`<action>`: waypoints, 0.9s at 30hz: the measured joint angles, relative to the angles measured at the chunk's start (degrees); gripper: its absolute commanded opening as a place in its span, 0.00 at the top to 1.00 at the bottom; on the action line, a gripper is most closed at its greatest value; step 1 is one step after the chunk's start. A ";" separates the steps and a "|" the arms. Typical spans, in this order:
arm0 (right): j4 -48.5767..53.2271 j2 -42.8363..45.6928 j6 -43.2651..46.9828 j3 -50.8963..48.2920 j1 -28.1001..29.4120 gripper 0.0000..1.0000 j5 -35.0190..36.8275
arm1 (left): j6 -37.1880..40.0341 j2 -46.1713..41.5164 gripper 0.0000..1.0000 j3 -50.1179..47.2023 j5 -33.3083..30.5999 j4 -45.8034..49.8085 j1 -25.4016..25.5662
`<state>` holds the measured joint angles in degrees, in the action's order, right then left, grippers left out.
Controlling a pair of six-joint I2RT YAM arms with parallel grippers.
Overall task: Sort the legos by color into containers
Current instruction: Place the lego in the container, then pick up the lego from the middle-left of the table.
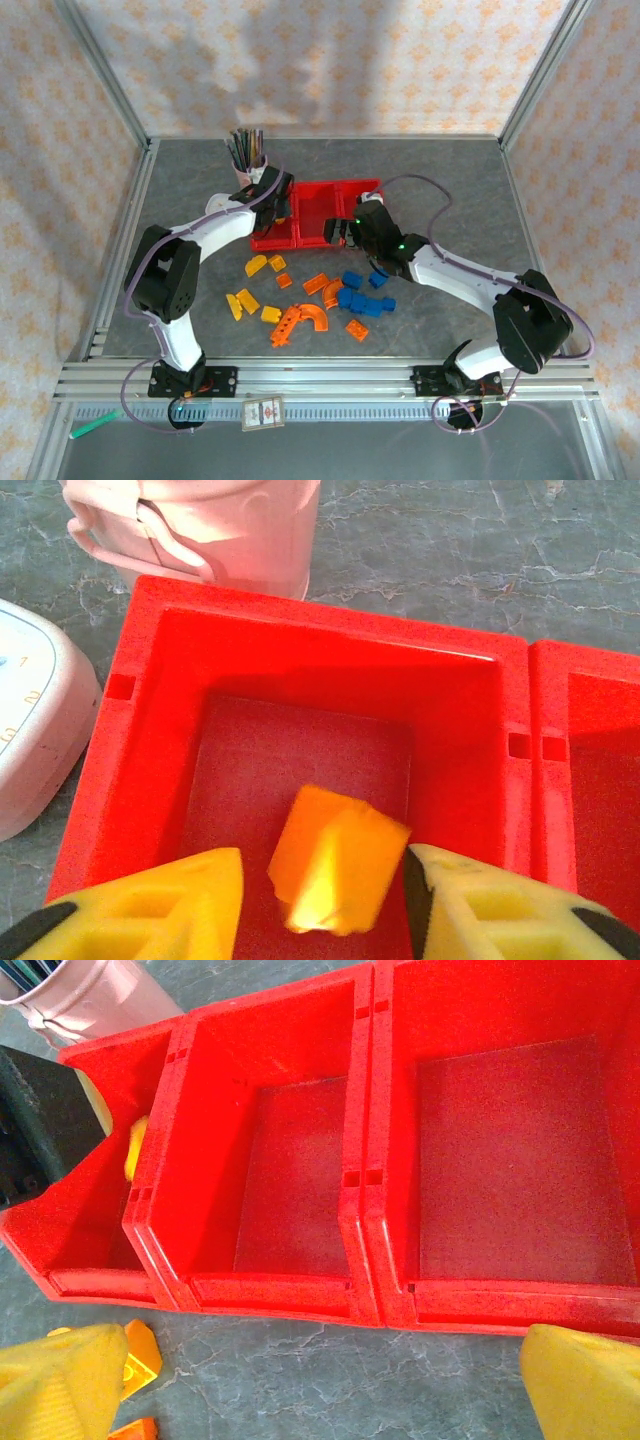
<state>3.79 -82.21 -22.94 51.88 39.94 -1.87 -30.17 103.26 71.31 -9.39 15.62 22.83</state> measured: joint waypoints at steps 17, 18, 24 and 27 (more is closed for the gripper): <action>1.60 5.09 1.09 -2.97 5.75 0.00 -3.19 | 0.13 -25.88 0.44 -23.65 3.89 0.92 0.00; 1.60 5.11 0.85 -3.50 6.29 0.00 -3.30 | 0.13 -26.95 0.43 -25.24 4.31 1.31 0.00; 1.36 5.11 -1.42 -5.79 7.67 0.00 -3.61 | 0.33 -28.96 0.37 -30.71 6.88 1.46 0.11; 1.27 5.11 -2.23 -6.25 7.80 0.00 -3.65 | 0.57 -28.20 0.33 -31.34 7.04 1.46 0.94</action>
<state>5.06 -77.10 -25.17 45.63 47.75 -5.52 -29.61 75.07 39.97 -2.35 17.08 23.77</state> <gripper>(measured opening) 0.997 0.650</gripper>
